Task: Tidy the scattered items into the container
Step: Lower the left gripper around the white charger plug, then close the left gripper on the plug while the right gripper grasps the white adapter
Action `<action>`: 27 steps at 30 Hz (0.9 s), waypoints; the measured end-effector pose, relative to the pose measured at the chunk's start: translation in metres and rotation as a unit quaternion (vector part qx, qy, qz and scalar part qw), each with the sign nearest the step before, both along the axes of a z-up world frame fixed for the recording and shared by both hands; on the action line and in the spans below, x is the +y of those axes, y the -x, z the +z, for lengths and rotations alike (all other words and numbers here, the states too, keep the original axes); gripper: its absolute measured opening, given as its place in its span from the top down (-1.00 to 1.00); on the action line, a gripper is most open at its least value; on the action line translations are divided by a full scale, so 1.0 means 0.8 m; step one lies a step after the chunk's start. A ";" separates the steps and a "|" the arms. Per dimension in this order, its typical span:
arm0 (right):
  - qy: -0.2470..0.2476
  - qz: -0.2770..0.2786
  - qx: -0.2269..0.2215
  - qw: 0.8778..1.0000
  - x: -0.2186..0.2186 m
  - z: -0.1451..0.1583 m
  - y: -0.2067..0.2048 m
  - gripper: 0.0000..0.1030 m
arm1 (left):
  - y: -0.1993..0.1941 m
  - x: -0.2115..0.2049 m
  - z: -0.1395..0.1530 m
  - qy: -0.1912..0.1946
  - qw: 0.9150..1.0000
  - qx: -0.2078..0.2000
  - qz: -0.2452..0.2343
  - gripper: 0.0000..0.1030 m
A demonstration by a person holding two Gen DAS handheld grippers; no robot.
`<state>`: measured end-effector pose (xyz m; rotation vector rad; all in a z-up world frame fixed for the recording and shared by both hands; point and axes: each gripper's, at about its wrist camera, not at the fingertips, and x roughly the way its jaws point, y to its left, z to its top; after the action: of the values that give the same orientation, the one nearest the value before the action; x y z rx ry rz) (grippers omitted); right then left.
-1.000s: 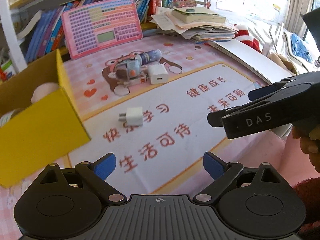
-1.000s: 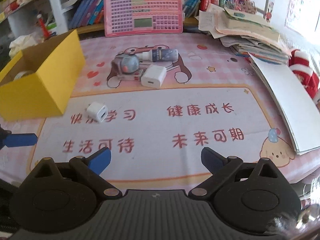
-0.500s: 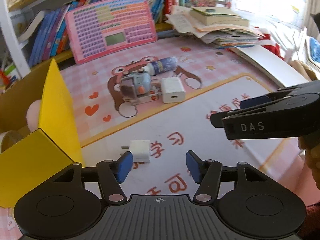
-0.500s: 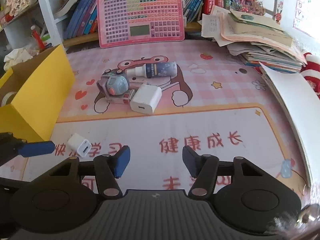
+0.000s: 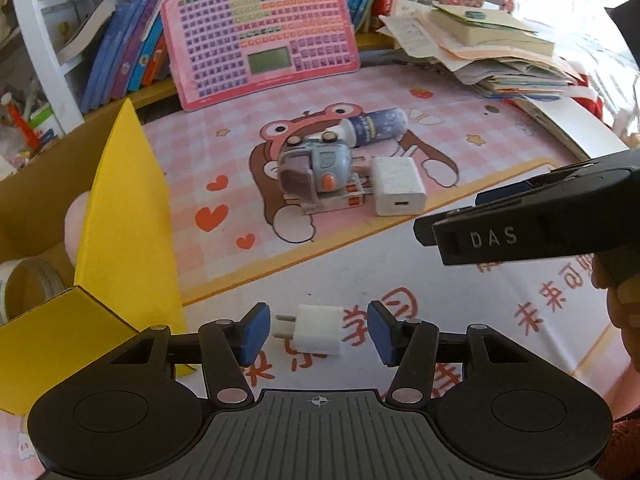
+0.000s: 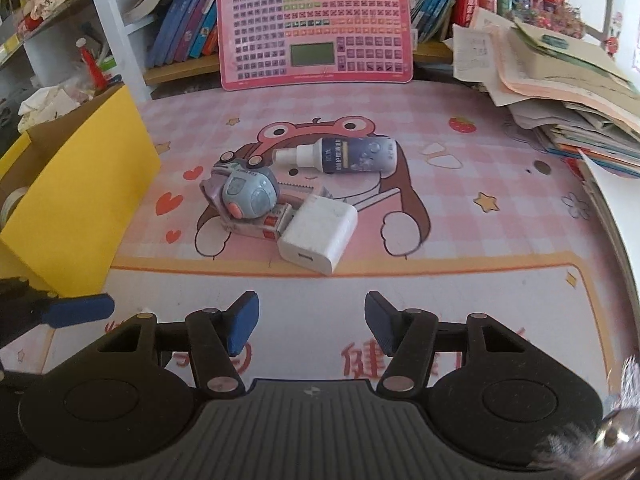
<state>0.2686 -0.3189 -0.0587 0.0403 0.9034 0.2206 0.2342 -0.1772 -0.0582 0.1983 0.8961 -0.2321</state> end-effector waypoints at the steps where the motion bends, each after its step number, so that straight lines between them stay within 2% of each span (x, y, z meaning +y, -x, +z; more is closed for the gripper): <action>1: -0.001 0.001 0.002 1.000 0.001 -0.002 -0.006 -0.12 | -0.002 0.001 -0.001 0.001 1.000 0.002 0.004 -0.02; 6: 0.000 0.007 0.005 1.000 0.006 -0.010 -0.034 -0.21 | -0.012 0.005 -0.009 0.003 1.000 0.018 0.018 -0.02; 16: -0.003 0.004 0.032 0.999 0.018 -0.029 -0.077 -0.21 | -0.021 0.008 -0.027 0.008 0.997 0.052 0.051 -0.02; 19: 0.003 -0.001 0.033 0.999 0.021 -0.032 -0.085 -0.19 | -0.022 0.014 -0.030 0.016 0.997 0.057 0.058 0.05; 24: 0.024 -0.006 0.031 0.999 0.019 -0.036 -0.094 -0.15 | -0.022 0.016 -0.026 0.018 0.997 0.054 0.056 0.16; 27: 0.034 -0.011 0.032 0.999 0.013 -0.034 -0.092 0.05 | -0.023 0.017 -0.024 0.022 0.997 0.059 0.050 0.20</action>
<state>0.3422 -0.3083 -0.0862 -0.0065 0.9731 0.1685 0.2523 -0.1636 -0.0778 0.0986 1.0142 -0.1709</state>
